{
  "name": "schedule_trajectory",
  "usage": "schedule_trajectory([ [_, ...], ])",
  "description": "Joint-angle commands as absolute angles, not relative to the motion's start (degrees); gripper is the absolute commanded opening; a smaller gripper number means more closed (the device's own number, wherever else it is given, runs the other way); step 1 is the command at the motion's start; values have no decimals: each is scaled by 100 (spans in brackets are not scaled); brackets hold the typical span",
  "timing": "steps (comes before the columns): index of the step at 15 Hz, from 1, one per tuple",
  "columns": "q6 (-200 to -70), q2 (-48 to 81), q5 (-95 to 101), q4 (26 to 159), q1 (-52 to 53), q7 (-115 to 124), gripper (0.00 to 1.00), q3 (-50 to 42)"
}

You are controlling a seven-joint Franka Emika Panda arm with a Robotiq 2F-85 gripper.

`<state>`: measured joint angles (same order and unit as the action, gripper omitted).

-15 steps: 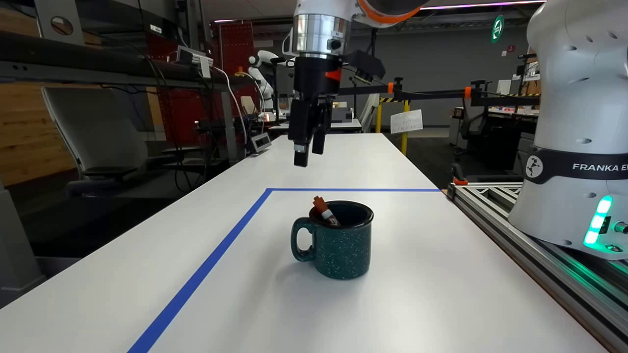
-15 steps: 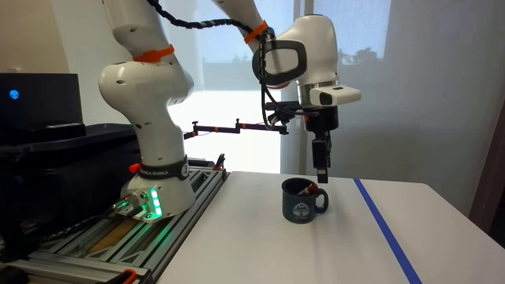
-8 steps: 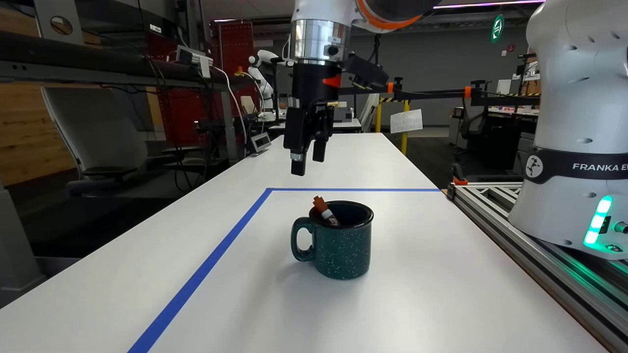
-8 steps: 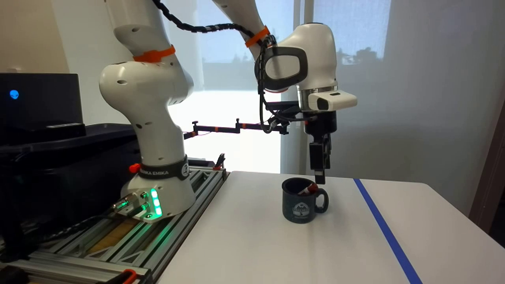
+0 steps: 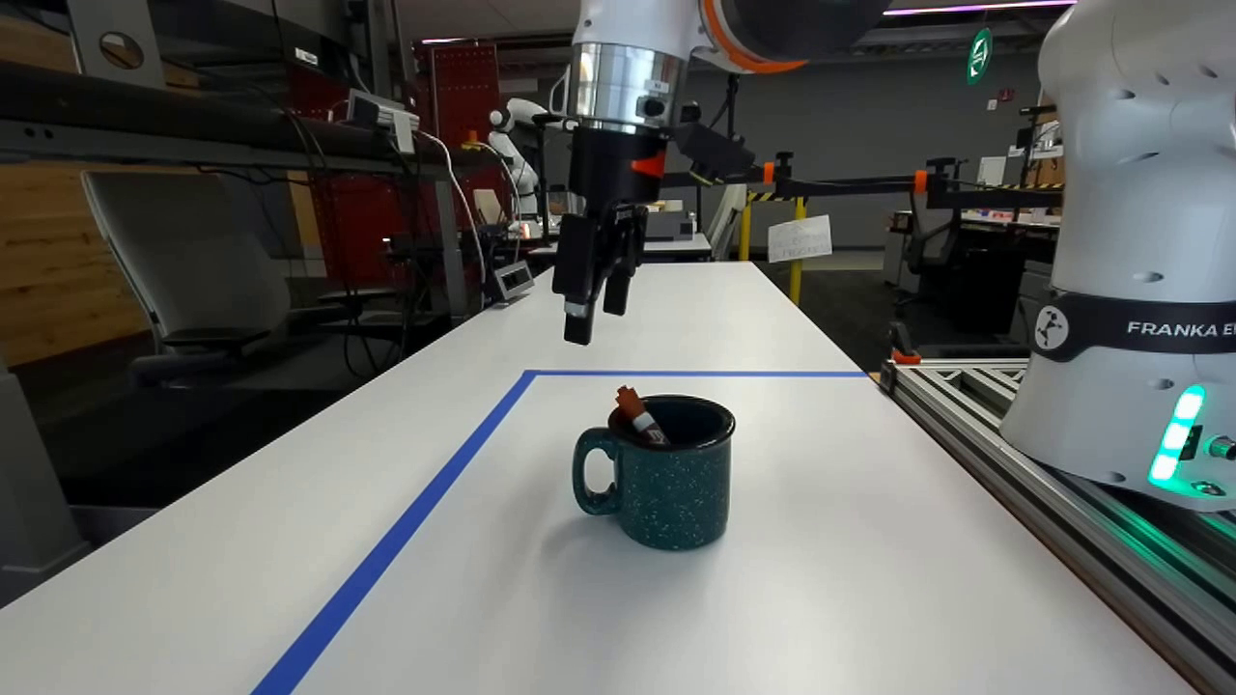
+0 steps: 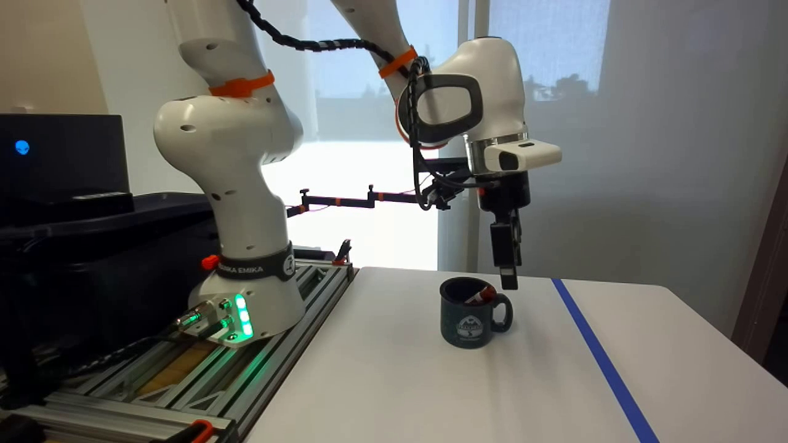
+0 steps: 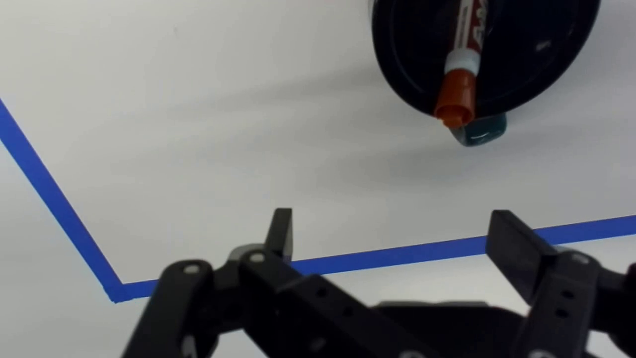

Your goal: Remove the marker from the mug cup and place it on the table

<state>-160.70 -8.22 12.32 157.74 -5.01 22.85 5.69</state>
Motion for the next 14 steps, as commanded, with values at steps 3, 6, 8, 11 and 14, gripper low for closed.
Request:
schedule_trajectory([
  [3, -16079, -777, 1765, 15771, -594, 2931, 100, 712],
  [6, -15836, -818, 1689, 15772, -531, 3189, 100, 778],
  [8, -15667, -838, 1575, 15771, -467, 3266, 100, 811],
  [11, -15445, -769, 1363, 15771, -340, 3226, 100, 805],
  [14, -15315, -711, 1221, 15772, -214, 3098, 100, 777],
])
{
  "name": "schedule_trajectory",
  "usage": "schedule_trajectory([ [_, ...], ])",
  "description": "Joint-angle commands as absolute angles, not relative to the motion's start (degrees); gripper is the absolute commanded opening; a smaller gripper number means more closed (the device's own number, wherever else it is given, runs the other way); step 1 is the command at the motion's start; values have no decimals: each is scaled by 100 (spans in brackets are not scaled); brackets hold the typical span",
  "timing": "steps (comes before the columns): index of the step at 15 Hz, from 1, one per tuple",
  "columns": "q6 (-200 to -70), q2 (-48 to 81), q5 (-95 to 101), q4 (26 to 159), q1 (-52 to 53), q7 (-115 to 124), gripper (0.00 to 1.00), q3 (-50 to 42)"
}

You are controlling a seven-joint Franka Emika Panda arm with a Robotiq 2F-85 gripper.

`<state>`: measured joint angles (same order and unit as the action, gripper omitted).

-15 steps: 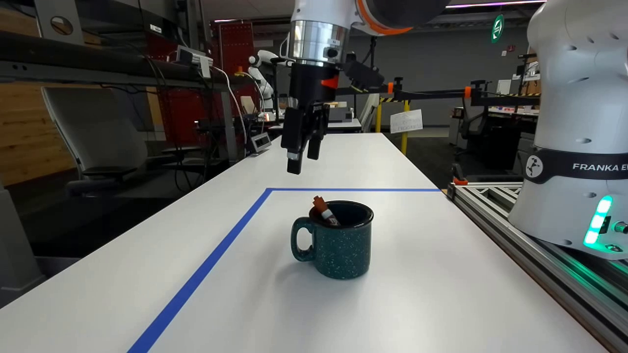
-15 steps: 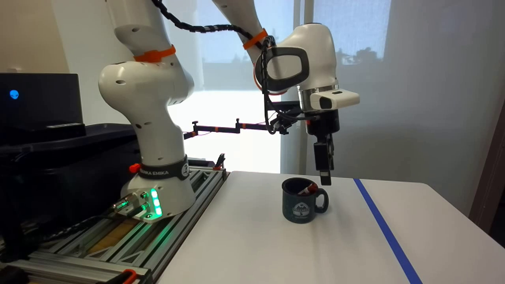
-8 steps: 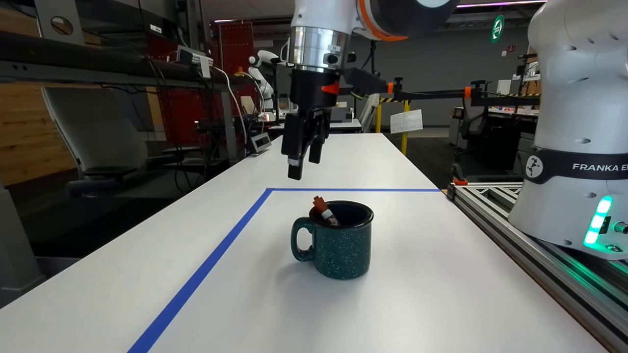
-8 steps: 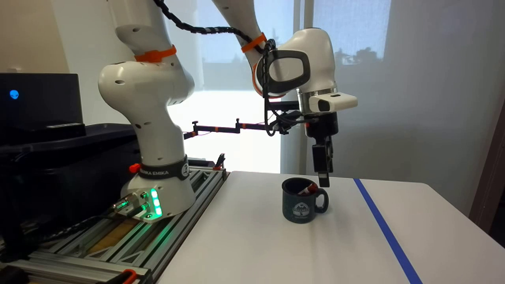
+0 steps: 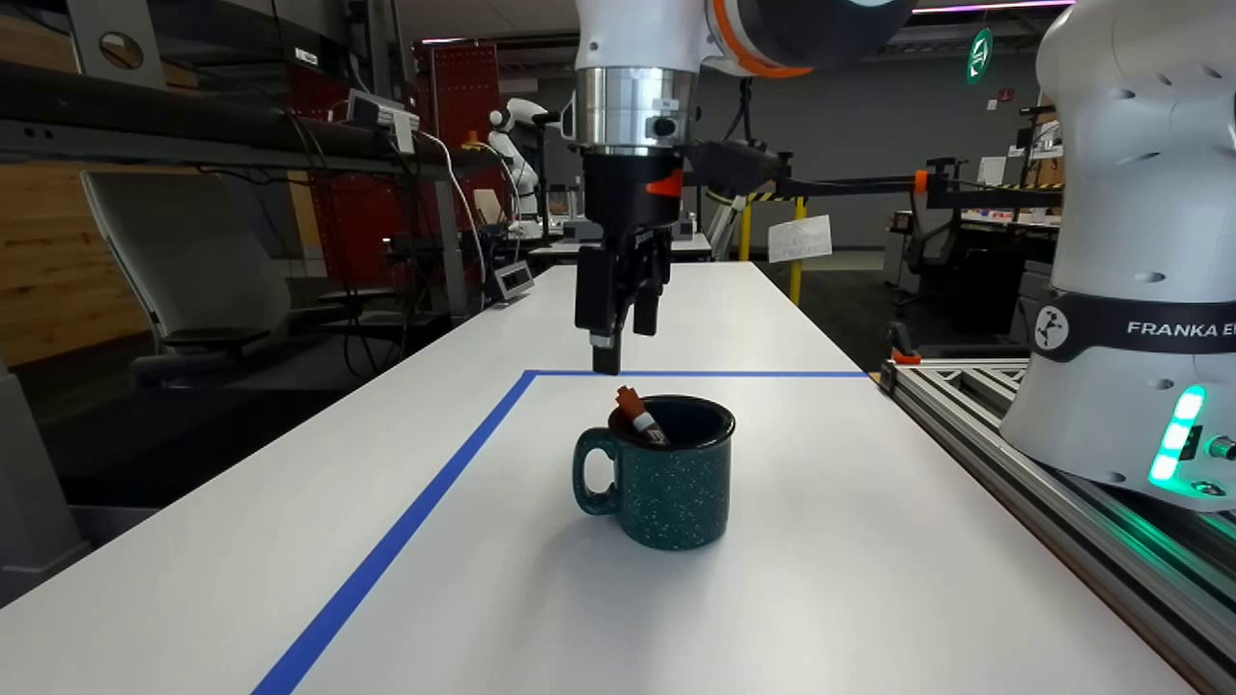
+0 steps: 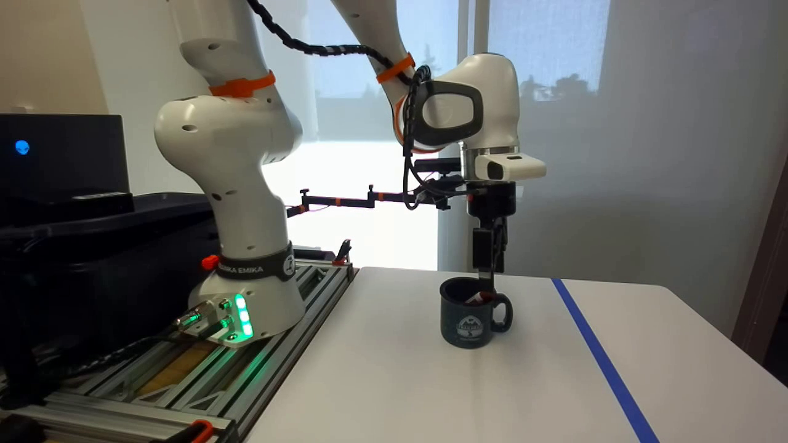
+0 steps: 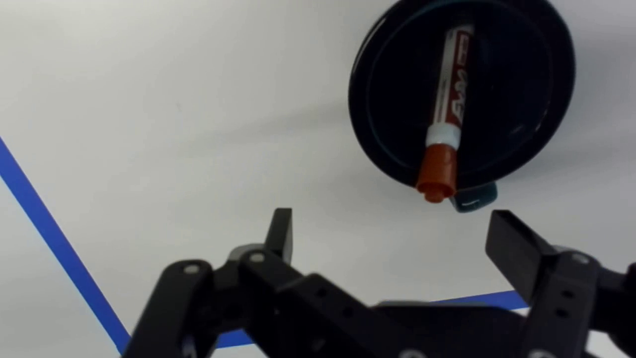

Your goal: Remove the marker from the mug cup and place it on the table

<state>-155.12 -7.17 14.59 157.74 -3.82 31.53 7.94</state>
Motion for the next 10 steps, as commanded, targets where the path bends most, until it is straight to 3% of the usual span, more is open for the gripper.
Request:
schedule_trajectory([
  [1, -15368, -647, 1060, 15774, -144, 2975, 100, 750],
  [10, -15769, -277, -305, 15773, 247, 2113, 100, 654],
])
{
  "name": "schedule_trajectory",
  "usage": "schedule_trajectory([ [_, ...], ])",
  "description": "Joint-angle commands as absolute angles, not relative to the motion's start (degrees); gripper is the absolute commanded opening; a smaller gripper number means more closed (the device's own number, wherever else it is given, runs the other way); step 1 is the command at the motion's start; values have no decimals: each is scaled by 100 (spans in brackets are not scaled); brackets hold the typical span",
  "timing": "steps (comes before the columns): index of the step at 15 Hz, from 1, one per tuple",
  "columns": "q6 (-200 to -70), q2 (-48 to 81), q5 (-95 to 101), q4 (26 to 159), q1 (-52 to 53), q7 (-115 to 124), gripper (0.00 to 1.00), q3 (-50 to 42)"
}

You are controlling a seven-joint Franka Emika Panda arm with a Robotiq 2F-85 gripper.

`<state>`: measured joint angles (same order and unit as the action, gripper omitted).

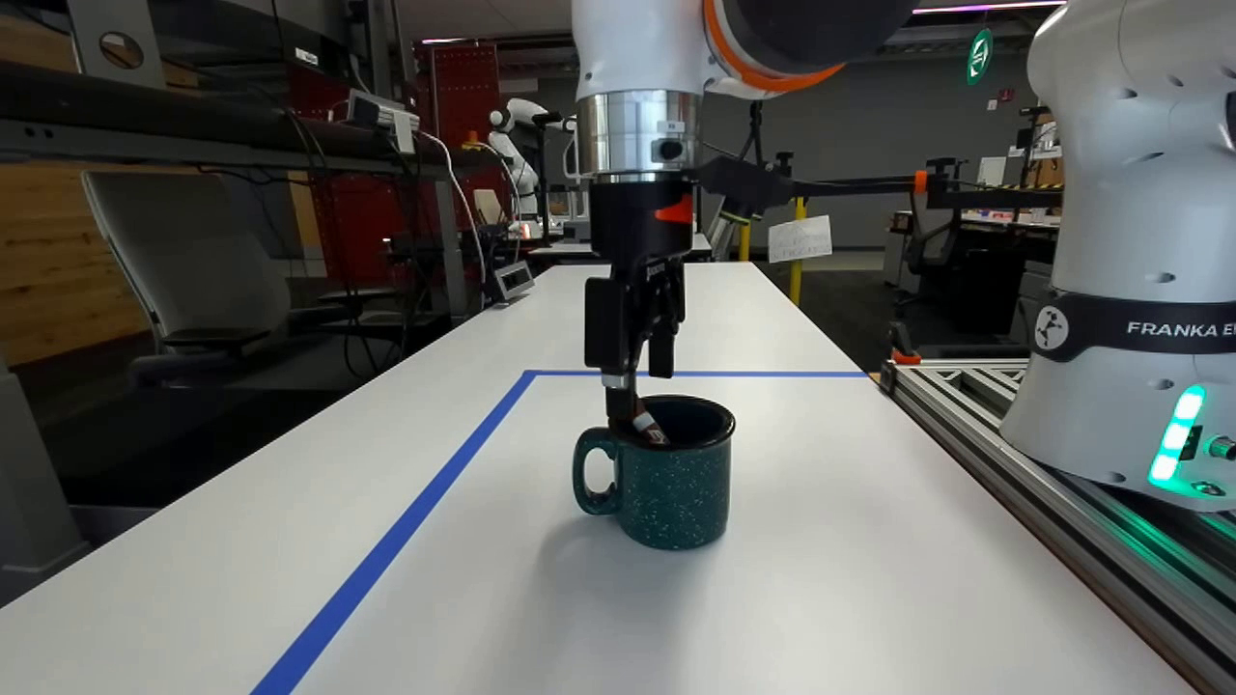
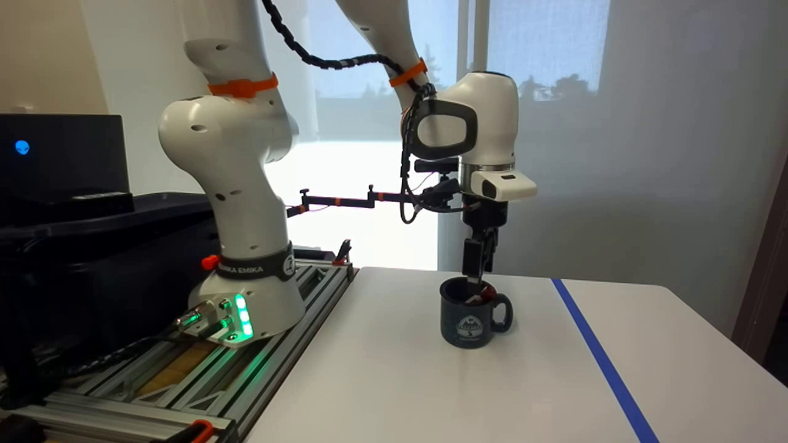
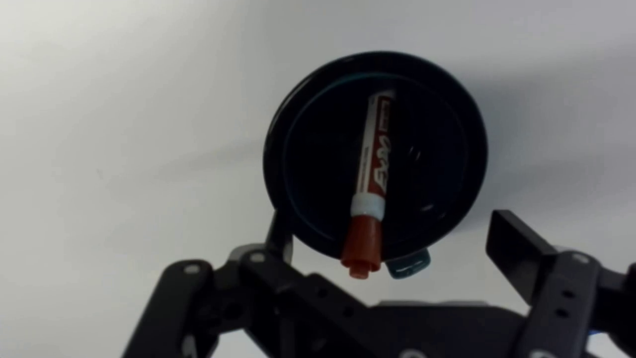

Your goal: Remove the marker from the mug cup and place it on the table

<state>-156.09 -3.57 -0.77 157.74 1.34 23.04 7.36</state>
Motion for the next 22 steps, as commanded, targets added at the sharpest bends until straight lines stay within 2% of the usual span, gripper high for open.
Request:
schedule_trajectory([
  [1, -15804, -253, -310, 15771, 253, 2123, 100, 652],
  [4, -15869, -235, -370, 15769, 277, 2085, 100, 640],
  [6, -15913, -224, -385, 15767, 283, 2087, 95, 643],
  [7, -15927, -233, -383, 15766, 289, 2103, 95, 648],
  [9, -15919, -253, -379, 15759, 305, 2130, 85, 653],
  [10, -15904, -267, -393, 15752, 311, 2121, 84, 651],
  [11, -15902, -268, -376, 15746, 313, 2141, 73, 648],
  [12, -15906, -266, -339, 15740, 308, 2165, 74, 646],
  [13, -15897, -264, -323, 15737, 303, 2173, 55, 641],
  [14, -15898, -263, -312, 15735, 299, 2184, 50, 637],
  [15, -15899, -269, -303, 15734, 295, 2189, 56, 632],
  [18, -15912, -273, -300, 15729, 279, 2185, 49, 606],
  [21, -15906, -277, -282, 15722, 259, 2189, 57, 560],
  [22, -15897, -288, -298, 15718, 260, 2176, 56, 546],
])
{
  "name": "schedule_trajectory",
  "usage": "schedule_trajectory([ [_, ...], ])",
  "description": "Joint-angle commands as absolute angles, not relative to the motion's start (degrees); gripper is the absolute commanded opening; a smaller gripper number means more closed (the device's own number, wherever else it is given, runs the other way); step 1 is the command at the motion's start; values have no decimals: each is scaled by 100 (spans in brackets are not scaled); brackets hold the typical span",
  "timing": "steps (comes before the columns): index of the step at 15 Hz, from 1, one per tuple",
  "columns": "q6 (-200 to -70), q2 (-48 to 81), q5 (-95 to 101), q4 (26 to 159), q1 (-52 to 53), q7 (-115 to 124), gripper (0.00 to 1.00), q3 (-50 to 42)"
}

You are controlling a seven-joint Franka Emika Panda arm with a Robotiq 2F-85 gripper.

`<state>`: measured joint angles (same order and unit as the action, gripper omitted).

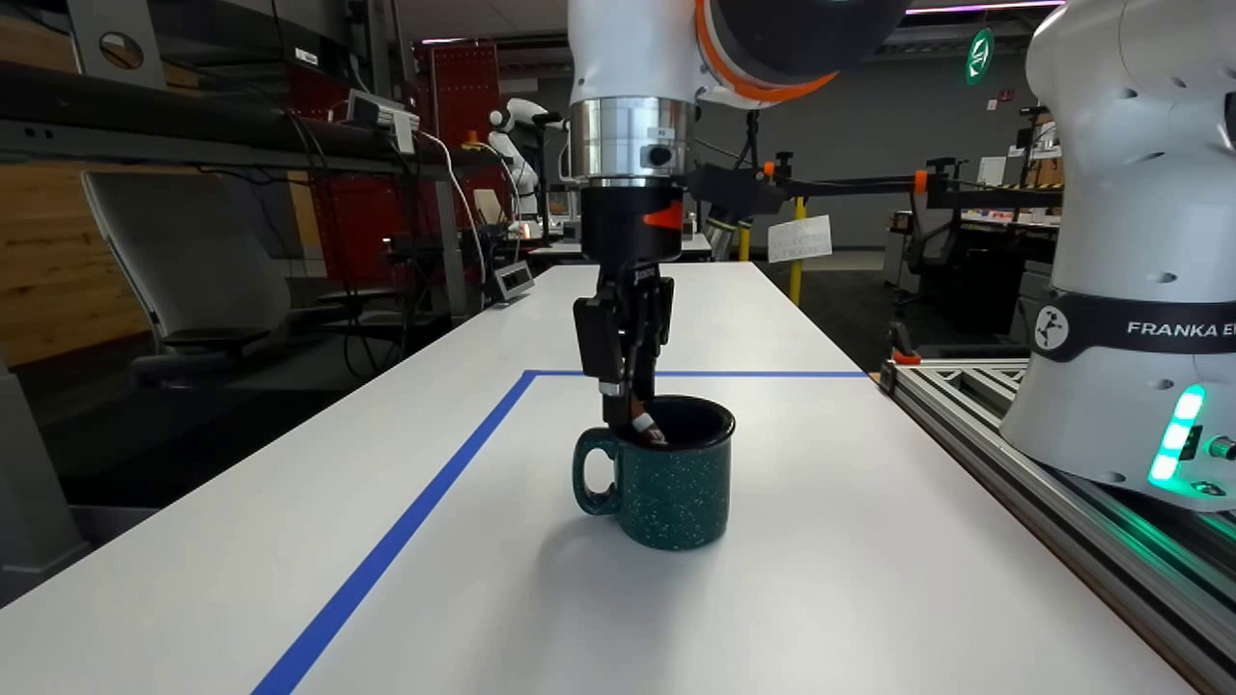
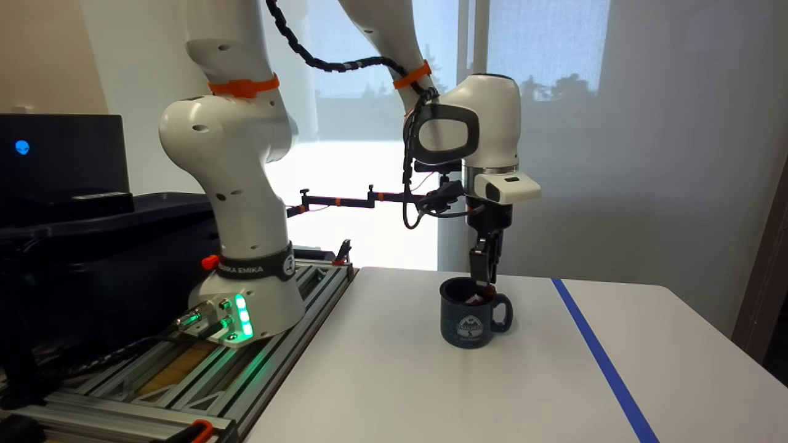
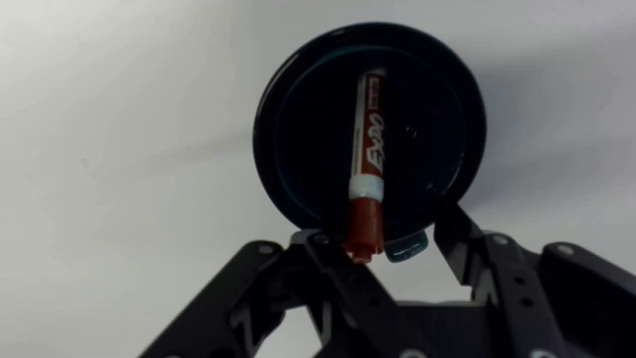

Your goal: Remove the marker from the mug cup and place it on the table

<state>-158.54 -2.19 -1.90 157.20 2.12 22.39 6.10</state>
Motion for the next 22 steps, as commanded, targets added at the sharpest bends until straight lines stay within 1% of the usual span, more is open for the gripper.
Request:
schedule_trajectory([
  [1, -15888, -299, -314, 15713, 261, 2166, 57, 534],
  [3, -15934, -370, -351, 15811, 266, 2139, 55, 514],
  [4, -15929, -359, -331, 15801, 262, 2149, 51, 506],
  [5, -15923, -347, -332, 15789, 262, 2148, 46, 501],
  [6, -15918, -349, -340, 15789, 266, 2142, 33, 500],
  [7, -15917, -353, -355, 15788, 273, 2130, 30, 502],
  [8, -15921, -354, -348, 15788, 274, 2130, 31, 504],
  [9, -15934, -354, -355, 15788, 277, 2116, 26, 505],
  [10, -15942, -353, -371, 15789, 279, 2101, 25, 504],
  [11, -15962, -349, -360, 15789, 273, 2087, 26, 498],
  [12, -15982, -345, -329, 15788, 264, 2097, 22, 493],
  [14, -15992, -357, -333, 15786, 258, 2071, 6, 484],
  [15, -15944, -384, -335, 15785, 256, 2059, 1, 479],
  [16, -15875, -433, -348, 15785, 257, 2026, 5, 473],
  [22, -15044, -1046, -261, 15801, 211, 2059, 5, 451],
])
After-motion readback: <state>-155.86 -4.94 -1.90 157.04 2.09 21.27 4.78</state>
